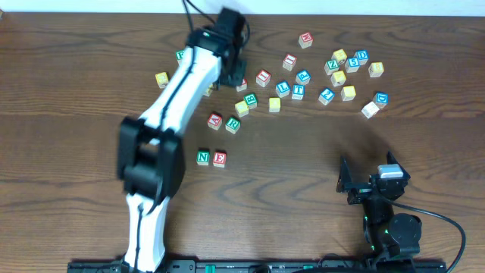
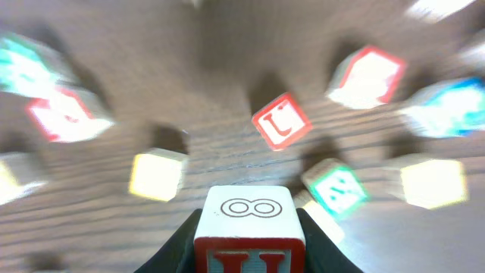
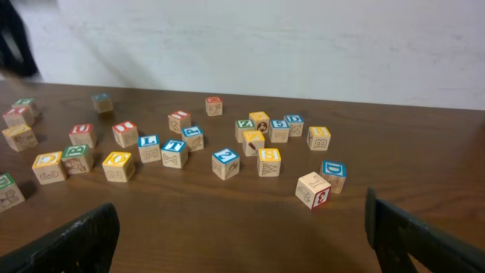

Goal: Spell out NEURIPS
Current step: 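Lift the U block and carry it right of the E block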

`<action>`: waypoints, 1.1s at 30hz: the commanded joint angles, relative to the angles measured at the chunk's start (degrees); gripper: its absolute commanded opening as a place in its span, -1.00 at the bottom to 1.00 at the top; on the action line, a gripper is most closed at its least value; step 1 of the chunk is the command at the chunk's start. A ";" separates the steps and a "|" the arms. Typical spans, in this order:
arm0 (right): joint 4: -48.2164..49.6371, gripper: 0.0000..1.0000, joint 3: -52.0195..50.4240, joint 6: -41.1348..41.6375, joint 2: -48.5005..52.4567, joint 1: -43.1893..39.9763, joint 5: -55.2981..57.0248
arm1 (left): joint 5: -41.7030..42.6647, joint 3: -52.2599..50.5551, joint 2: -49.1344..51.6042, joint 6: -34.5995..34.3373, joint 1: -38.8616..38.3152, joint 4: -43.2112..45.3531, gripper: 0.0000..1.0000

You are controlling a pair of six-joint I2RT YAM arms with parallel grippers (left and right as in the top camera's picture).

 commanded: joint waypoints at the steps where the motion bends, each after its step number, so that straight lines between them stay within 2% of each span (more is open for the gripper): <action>1: -0.26 0.99 -0.04 0.42 0.02 -0.28 -0.11 | -0.50 0.33 -11.67 -2.03 0.09 -2.51 -0.59; 4: -0.26 0.98 -0.04 0.42 0.02 -0.28 -0.11 | -0.50 0.33 -17.27 -4.42 0.09 -6.19 -0.63; 8: -0.26 0.99 -0.04 0.42 0.02 -0.28 -0.11 | -0.52 0.31 -22.58 -8.35 0.09 -14.10 -0.85; 13: -0.26 0.98 -0.04 0.42 0.02 -0.28 -0.11 | -0.87 -0.90 -25.11 -12.55 -0.61 -24.11 -0.85; 16: -0.26 0.98 -0.04 0.42 0.02 -0.28 -0.11 | -1.20 -4.74 -26.34 -13.90 -3.13 -25.16 -0.85; 22: -0.26 0.98 -0.04 0.42 0.02 -0.28 -0.11 | -8.11 -20.02 -31.04 -21.40 -12.39 -18.21 -0.85; 28: -0.26 0.98 -0.04 0.42 0.02 -0.28 -0.11 | -8.33 -38.40 -33.88 -29.07 -22.47 -3.61 -0.85; 33: -0.26 0.98 -0.04 0.42 0.02 -0.28 -0.11 | -8.48 -48.26 -33.73 -34.03 -25.97 7.82 -0.85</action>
